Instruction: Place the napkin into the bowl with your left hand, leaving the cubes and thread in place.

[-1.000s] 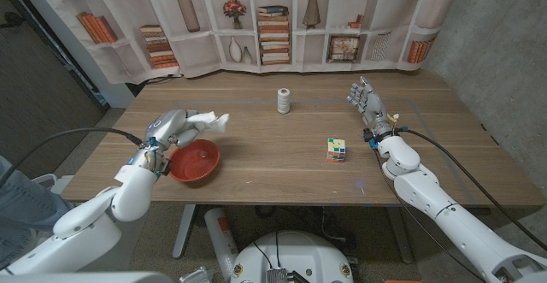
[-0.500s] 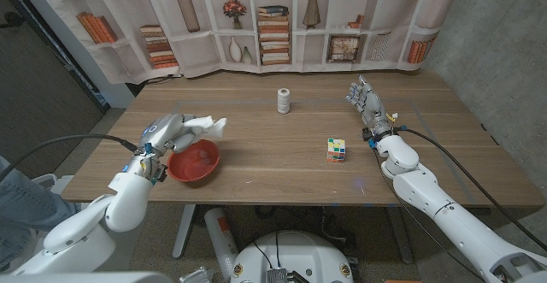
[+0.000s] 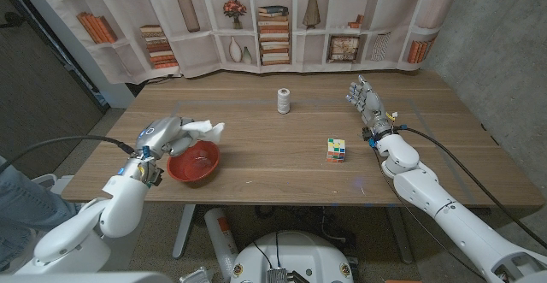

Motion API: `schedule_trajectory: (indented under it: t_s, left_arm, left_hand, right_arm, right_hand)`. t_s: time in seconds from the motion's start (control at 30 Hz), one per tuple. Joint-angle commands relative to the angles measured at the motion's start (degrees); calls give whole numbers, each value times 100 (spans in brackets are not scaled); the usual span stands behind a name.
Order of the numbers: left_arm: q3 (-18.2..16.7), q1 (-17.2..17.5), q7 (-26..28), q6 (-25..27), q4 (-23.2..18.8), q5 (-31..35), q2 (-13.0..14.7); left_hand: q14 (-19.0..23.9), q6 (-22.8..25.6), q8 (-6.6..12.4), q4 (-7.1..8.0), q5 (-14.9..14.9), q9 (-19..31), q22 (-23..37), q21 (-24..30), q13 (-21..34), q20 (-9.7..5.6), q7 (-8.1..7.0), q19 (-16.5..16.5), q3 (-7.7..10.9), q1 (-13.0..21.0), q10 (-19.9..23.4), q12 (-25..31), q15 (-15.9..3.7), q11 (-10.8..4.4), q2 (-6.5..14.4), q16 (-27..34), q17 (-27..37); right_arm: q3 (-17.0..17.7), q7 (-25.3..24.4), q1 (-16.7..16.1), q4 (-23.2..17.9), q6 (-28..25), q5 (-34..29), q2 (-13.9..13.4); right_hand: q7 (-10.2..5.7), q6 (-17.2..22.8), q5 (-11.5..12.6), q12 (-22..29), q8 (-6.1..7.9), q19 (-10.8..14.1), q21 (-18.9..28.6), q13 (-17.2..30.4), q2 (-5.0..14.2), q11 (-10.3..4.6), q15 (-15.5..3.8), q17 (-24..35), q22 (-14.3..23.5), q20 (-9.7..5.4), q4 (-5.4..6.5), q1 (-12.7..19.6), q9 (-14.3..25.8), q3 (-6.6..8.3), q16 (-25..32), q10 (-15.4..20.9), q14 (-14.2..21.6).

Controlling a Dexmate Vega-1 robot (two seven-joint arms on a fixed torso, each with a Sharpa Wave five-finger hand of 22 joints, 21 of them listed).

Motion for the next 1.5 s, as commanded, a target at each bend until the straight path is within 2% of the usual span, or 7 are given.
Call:
schedule_trajectory:
  t_s: [0.03,0.57,0.9,1.5]
  left_arm:
    - [-256,267,-176,61,-217,342,-258]
    - [-393,413,-136,-33,-148,517,-668]
    - [-237,174,-109,-95,79,505,-647]
    - [85,-21,-89,-3,264,403,-476]
  left_hand:
    - [60,23,24,-16,-16,20,0,43,24,-119,-17,-31,-23,-16,47,-12,-593,-11,39,6,10]
    - [74,37,34,-22,-16,16,-3,80,45,-120,-23,-48,-29,-17,68,-30,-594,-15,36,-11,20]
    - [119,53,44,-28,-17,12,-5,115,65,-118,-36,-67,-33,-14,112,-39,-599,-58,36,-6,40]
    - [119,68,54,-40,-17,6,-8,154,88,-122,-37,-83,-41,2,115,-65,-621,-67,39,-2,98]
  right_arm:
    - [-16,-37,17,-64,-104,-7,-23]
    - [-55,-4,37,-26,-151,-26,-40]
    - [-23,-11,18,-49,-158,-6,-71]
    - [-6,20,-2,-54,-200,28,-117]
  right_hand:
    - [-6,36,-1,14,10,34,-15,15,57,8,-13,14,31,-1,-10,2,25,-22,-7,51,49]
    - [-8,42,-2,12,11,37,-16,15,59,4,-11,15,31,-3,-10,0,25,-31,-6,49,50]
    - [-9,41,-2,11,11,40,-17,15,60,5,-14,15,31,-5,-11,0,25,-37,-5,45,52]
    - [-9,39,-2,10,10,39,-19,15,64,7,-14,14,31,-6,-13,2,25,-46,-5,44,53]
